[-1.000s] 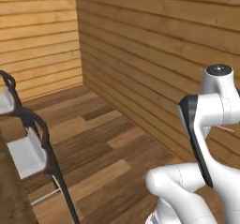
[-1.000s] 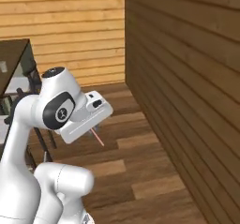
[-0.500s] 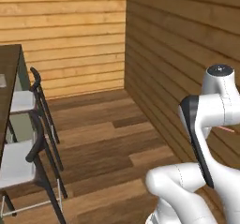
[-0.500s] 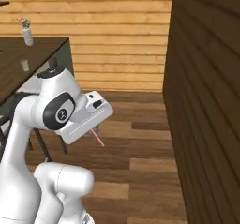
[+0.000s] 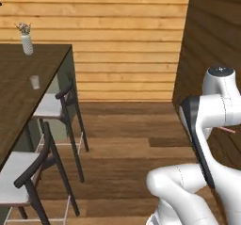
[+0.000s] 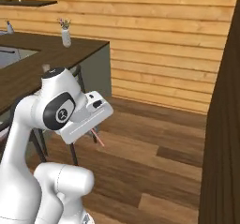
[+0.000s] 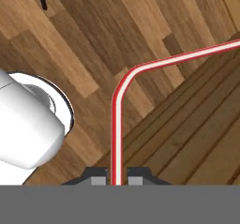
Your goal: Take a straw from the drawer in front and place it inside the glass cup on the dining counter.
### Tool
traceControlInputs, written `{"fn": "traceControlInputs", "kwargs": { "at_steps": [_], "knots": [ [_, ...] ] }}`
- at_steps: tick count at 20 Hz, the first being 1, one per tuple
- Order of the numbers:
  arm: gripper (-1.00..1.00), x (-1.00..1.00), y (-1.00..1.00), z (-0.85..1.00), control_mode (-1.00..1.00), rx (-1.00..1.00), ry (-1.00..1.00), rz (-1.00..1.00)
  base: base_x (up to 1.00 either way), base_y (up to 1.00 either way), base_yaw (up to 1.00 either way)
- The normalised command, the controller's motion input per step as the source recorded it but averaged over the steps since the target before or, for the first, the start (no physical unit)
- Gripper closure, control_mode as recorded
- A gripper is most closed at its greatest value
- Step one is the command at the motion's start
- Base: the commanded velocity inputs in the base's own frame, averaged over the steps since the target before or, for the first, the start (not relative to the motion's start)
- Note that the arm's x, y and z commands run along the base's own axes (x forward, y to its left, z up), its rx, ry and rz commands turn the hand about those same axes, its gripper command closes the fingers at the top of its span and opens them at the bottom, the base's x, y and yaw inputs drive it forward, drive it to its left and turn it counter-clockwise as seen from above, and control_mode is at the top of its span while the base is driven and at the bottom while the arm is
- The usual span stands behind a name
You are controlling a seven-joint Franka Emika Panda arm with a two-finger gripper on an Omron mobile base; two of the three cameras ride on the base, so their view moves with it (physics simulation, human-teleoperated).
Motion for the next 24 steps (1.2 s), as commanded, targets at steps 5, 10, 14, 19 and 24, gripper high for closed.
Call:
{"fn": "traceControlInputs", "kwargs": {
  "at_steps": [5, 10, 14, 19, 24],
  "knots": [
    [1.0, 0.0, 0.0, 0.0, 1.0, 0.0, 0.0, 0.0, 0.98, -0.59, 0.5],
    [1.0, 0.0, 0.0, 0.0, 1.0, 0.0, 0.0, 0.0, 0.96, -0.64, 0.48],
    [1.0, 0.0, 0.0, 0.0, 1.0, 0.0, 0.0, 0.0, 0.95, -0.64, 0.48],
    [1.0, 0.0, 0.0, 0.0, 1.0, 0.0, 0.0, 0.0, 0.95, -0.63, 0.48],
    [1.0, 0.0, 0.0, 0.0, 1.0, 0.0, 0.0, 0.0, 0.97, -0.62, 0.48]
  ]
}}
